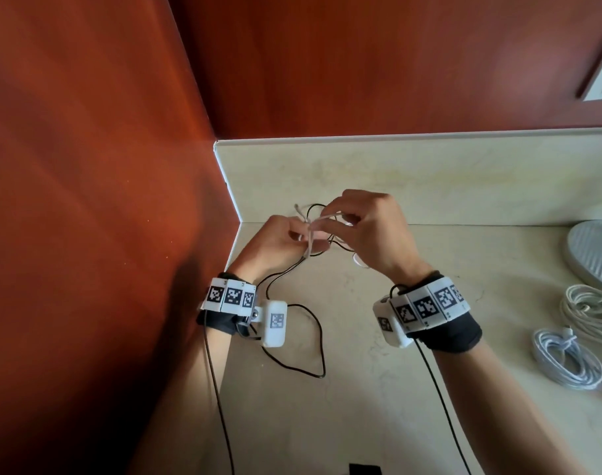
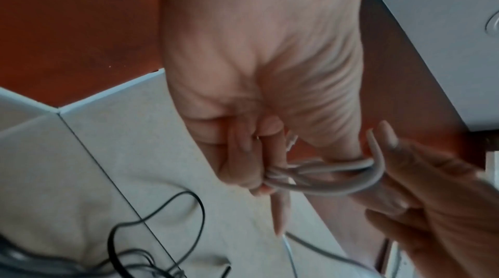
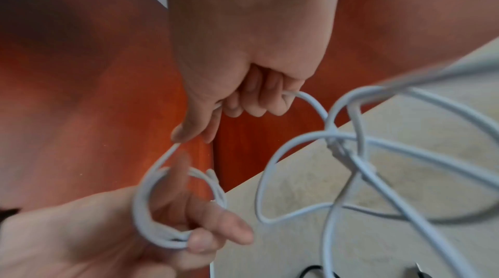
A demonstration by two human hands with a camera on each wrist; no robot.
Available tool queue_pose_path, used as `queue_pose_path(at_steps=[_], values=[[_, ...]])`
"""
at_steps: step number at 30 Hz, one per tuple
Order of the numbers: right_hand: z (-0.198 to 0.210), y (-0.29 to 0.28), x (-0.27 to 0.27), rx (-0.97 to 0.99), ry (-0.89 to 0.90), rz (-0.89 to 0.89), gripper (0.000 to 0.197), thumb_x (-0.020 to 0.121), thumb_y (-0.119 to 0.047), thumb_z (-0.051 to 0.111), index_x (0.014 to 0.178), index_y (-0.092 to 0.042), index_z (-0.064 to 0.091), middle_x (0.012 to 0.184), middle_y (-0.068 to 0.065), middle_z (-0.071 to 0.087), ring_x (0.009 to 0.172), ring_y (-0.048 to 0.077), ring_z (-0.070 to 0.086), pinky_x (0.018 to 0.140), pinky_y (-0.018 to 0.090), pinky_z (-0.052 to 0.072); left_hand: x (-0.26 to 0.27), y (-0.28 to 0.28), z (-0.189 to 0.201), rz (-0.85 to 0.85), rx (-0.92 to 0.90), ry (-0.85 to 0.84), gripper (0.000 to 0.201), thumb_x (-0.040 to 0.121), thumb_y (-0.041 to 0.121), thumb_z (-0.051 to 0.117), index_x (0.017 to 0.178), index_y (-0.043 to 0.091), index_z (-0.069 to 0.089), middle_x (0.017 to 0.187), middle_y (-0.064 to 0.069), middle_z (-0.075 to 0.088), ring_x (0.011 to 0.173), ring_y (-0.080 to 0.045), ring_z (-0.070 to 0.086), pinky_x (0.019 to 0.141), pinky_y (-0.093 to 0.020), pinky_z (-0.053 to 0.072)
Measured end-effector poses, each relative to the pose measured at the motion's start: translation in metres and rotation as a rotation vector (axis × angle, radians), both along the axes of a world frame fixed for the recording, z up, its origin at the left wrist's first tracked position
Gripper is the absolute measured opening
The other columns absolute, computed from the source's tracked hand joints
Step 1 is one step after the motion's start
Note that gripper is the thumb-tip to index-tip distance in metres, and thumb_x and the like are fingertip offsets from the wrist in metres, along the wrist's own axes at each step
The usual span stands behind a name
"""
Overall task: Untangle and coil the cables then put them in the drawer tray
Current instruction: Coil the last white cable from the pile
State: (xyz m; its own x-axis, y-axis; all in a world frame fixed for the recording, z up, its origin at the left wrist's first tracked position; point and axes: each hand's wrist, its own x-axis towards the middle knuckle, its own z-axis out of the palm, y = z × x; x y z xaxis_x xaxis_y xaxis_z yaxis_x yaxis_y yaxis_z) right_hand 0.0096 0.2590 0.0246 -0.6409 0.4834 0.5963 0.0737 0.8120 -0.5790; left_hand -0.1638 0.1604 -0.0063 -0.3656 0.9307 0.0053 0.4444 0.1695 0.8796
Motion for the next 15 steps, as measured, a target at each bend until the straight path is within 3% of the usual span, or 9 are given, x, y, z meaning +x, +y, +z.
queue_pose_path(at_steps=[2,3,5,6,8,10,11,13,15], values=[[-0.001,0.008,0.002,-0.09,0.03,0.048,0.021,0.081,-0.044,0.085,0.082,-0.024,0.081,0.065,-0.006,0.055,0.055,0.014,0.04,0.054,0.031,0.032,0.008,-0.007,0.0,-0.095,0.0,-0.096,0.021,0.086,0.009,0.082,0.107,0.011,0.081,0.076,0.018,0.073,0.074,0.008,0.059,0.068,-0.008,0.042],[-0.002,0.01,0.003,-0.165,0.04,0.094,0.019,0.082,-0.039,0.086,0.083,-0.021,0.082,0.066,-0.006,0.058,0.055,0.012,0.042,0.055,0.029,0.033,0.01,-0.012,0.002,-0.135,0.024,-0.143,0.021,0.086,0.007,0.081,0.106,0.014,0.081,0.089,0.007,0.079,0.085,0.001,0.062,0.073,-0.011,0.045],[-0.004,0.011,0.004,-0.348,0.055,0.201,0.013,0.088,-0.026,0.082,0.093,-0.013,0.081,0.079,-0.008,0.071,0.065,0.014,0.061,0.062,0.028,0.047,0.015,-0.018,0.009,-0.211,0.08,-0.182,0.025,0.084,0.001,0.081,0.104,0.017,0.08,0.109,-0.01,0.077,0.098,-0.011,0.064,0.079,-0.018,0.049],[-0.005,0.01,0.005,-0.427,0.064,0.257,0.012,0.093,-0.019,0.078,0.098,-0.009,0.079,0.087,-0.005,0.076,0.074,0.02,0.07,0.068,0.031,0.054,0.018,-0.02,0.014,-0.241,0.096,-0.195,0.027,0.083,-0.001,0.08,0.107,0.011,0.079,0.112,-0.009,0.075,0.098,-0.007,0.065,0.08,-0.016,0.05],[-0.01,0.007,0.006,-0.538,0.106,0.361,0.01,0.099,-0.008,0.068,0.101,0.001,0.072,0.087,-0.001,0.078,0.079,0.019,0.074,0.072,0.027,0.056,0.027,-0.022,0.024,-0.302,0.14,-0.195,0.038,0.084,-0.008,0.074,0.121,-0.005,0.068,0.112,0.003,0.063,0.08,0.01,0.062,0.072,-0.007,0.045],[-0.014,0.003,0.006,-0.61,0.193,0.422,0.007,0.102,0.001,0.059,0.104,0.004,0.064,0.079,-0.002,0.075,0.073,0.012,0.072,0.069,0.021,0.055,0.03,-0.02,0.028,-0.34,0.203,-0.199,0.042,0.083,-0.006,0.074,0.124,-0.009,0.064,0.078,0.012,0.073,0.065,0.01,0.054,0.064,-0.005,0.039],[-0.015,0.002,0.006,-0.646,0.235,0.428,0.006,0.103,0.002,0.056,0.106,0.005,0.061,0.077,-0.001,0.073,0.072,0.012,0.071,0.068,0.021,0.054,0.034,-0.02,0.033,-0.348,0.241,-0.209,0.044,0.08,0.005,0.079,0.121,-0.005,0.067,0.066,0.024,0.063,0.063,0.007,0.051,0.062,-0.005,0.037],[-0.018,0.001,0.006,-0.71,0.291,0.408,0.005,0.104,0.001,0.054,0.106,0.005,0.056,0.074,0.0,0.071,0.066,0.012,0.067,0.059,0.021,0.049,0.035,-0.018,0.036,-0.347,0.299,-0.239,0.051,0.071,0.025,0.086,0.116,0.006,0.071,0.068,0.024,0.056,0.062,0.003,0.048,0.062,-0.006,0.036],[-0.019,0.001,0.005,-0.742,0.32,0.355,0.005,0.105,-0.002,0.055,0.1,0.0,0.056,0.071,-0.003,0.069,0.057,0.012,0.058,0.049,0.028,0.041,0.041,-0.013,0.045,-0.352,0.324,-0.239,0.054,0.072,0.021,0.087,0.12,0.004,0.069,0.075,0.02,0.057,0.065,0.003,0.052,0.064,-0.007,0.041]])
